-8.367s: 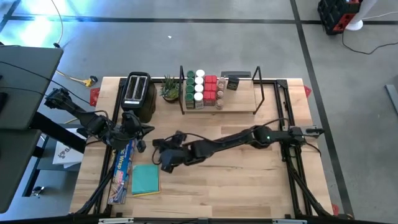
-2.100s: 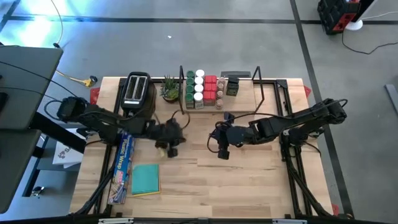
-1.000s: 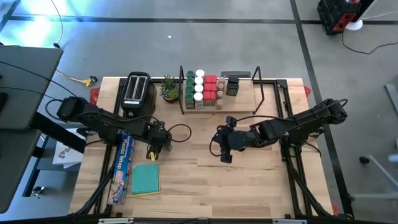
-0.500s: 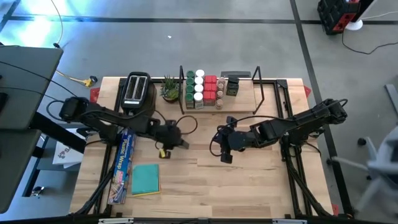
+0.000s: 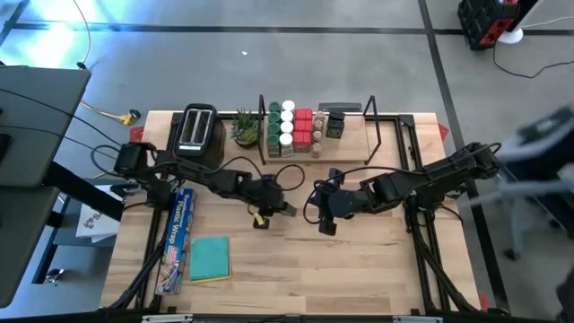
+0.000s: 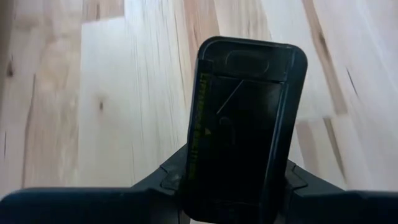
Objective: Shelf spices
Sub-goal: Put the black seasoning can on the shelf aligned with the other black seasoning cans
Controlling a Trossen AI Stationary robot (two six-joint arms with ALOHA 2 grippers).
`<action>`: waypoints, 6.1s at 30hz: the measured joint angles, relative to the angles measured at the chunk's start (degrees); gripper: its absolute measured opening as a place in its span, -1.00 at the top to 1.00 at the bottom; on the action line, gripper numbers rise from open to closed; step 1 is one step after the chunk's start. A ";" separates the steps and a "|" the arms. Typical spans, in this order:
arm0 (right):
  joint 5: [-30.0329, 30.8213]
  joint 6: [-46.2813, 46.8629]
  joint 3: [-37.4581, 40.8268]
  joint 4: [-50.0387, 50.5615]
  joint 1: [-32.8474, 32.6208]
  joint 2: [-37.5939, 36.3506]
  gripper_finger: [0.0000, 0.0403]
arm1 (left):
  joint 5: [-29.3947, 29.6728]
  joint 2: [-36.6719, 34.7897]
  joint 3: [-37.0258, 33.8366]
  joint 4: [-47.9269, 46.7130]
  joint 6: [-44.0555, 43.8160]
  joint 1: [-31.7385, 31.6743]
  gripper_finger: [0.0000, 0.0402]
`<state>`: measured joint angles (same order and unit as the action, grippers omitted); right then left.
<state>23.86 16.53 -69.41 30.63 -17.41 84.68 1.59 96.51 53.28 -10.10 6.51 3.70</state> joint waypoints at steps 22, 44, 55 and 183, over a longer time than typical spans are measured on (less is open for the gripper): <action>6.27 27.43 0.00 27.35 -12.15 0.00 0.91 | -0.50 16.15 23.86 -2.62 -0.91 -2.89 0.24; 4.46 19.81 13.28 3.29 -7.96 0.02 0.61 | 3.04 4.95 24.65 -19.59 -3.69 -2.21 -0.19; 7.19 2.61 20.44 -20.46 -0.38 2.90 -0.21 | 25.12 -10.64 16.70 -33.17 -15.55 5.61 -0.19; -6.57 -10.88 19.61 5.76 42.08 -5.53 0.74 | 38.13 -23.26 -10.80 -10.66 -33.39 14.64 -0.19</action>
<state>17.29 5.66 -49.80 36.40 24.67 79.16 39.72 73.25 42.48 -20.75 -26.88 18.35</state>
